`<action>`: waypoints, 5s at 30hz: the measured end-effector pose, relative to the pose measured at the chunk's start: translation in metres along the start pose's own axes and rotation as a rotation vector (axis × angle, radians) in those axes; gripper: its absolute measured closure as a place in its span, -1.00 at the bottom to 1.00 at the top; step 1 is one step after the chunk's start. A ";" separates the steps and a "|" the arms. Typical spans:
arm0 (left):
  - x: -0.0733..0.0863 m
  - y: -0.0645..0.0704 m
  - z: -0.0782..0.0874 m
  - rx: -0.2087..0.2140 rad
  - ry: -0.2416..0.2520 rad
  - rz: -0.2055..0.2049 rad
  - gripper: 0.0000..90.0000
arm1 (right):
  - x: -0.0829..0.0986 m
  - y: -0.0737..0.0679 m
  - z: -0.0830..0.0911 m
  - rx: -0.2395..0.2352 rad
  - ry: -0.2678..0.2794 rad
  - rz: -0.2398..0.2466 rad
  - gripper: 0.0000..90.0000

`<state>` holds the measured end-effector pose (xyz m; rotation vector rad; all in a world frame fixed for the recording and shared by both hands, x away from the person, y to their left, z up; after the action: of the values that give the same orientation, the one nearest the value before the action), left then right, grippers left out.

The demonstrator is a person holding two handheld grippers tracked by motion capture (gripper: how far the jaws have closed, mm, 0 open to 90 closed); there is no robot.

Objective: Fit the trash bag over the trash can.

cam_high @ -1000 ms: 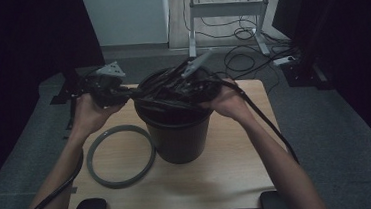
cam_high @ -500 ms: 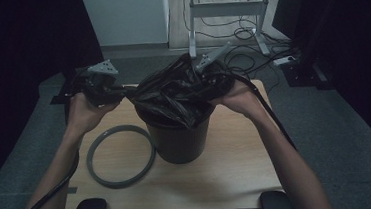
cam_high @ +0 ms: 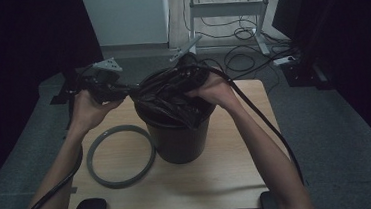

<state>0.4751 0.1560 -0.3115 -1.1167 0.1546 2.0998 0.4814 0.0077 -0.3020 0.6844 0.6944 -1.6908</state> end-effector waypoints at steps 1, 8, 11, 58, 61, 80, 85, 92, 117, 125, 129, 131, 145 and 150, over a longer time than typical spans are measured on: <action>0.000 -0.001 -0.002 -0.007 -0.005 0.001 0.95 | 0.001 -0.005 -0.002 -0.020 -0.012 0.010 0.85; -0.002 -0.016 -0.017 -0.065 -0.022 0.031 0.96 | 0.024 -0.012 0.015 -0.010 -0.075 0.014 0.98; 0.001 -0.025 -0.022 -0.113 -0.019 0.049 0.96 | 0.039 -0.008 0.030 0.021 -0.088 -0.007 0.99; -0.023 -0.039 -0.064 -0.082 -0.018 0.013 -0.29 | 0.054 0.072 0.054 0.198 0.000 -0.207 -0.51; -0.016 -0.040 -0.080 -0.067 -0.047 0.031 -0.23 | 0.069 0.088 0.045 0.229 -0.031 -0.253 -0.42; 0.012 -0.003 -0.066 0.019 -0.063 0.010 -0.24 | 0.116 0.054 0.037 0.156 -0.088 -0.272 -0.13; -0.005 -0.008 -0.047 -0.002 -0.024 -0.014 -0.32 | 0.097 0.049 0.057 0.175 -0.021 -0.257 -0.31; -0.016 -0.009 -0.030 -0.011 0.004 -0.049 -0.15 | 0.089 0.036 0.074 0.166 -0.007 -0.224 0.12; 0.001 -0.042 -0.112 -0.154 -0.223 -0.017 0.97 | 0.109 0.112 0.039 0.296 -0.065 -0.300 0.94; 0.028 -0.038 -0.120 -0.044 -0.270 0.008 0.96 | 0.125 0.112 0.022 0.234 -0.106 -0.329 0.97; 0.035 -0.035 -0.112 0.008 -0.244 0.025 0.91 | 0.132 0.105 0.023 0.167 -0.084 -0.349 0.92; 0.036 -0.039 -0.105 0.006 -0.209 0.042 0.70 | 0.135 0.101 0.026 0.145 -0.072 -0.358 0.74; 0.034 -0.039 -0.045 -0.016 -0.123 -0.021 0.16 | 0.130 0.072 0.078 0.169 0.019 -0.318 -0.20; 0.044 -0.031 -0.027 0.038 -0.090 -0.012 0.11 | 0.127 0.046 0.084 0.129 0.030 -0.273 -0.20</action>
<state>0.4981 0.1909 -0.3549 -0.9963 0.1434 2.1241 0.4932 -0.1449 -0.3457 0.7319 0.7295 -1.9932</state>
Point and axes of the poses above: each handheld gripper's, and its own axes: z roughly backward along the jaws, x roughly out of its underside, y roughly to its right, the point moved 9 cm from there along -z, roughly forward along the jaws, and after that the axes turned 15 degrees about -x, right-handed, at the moved point
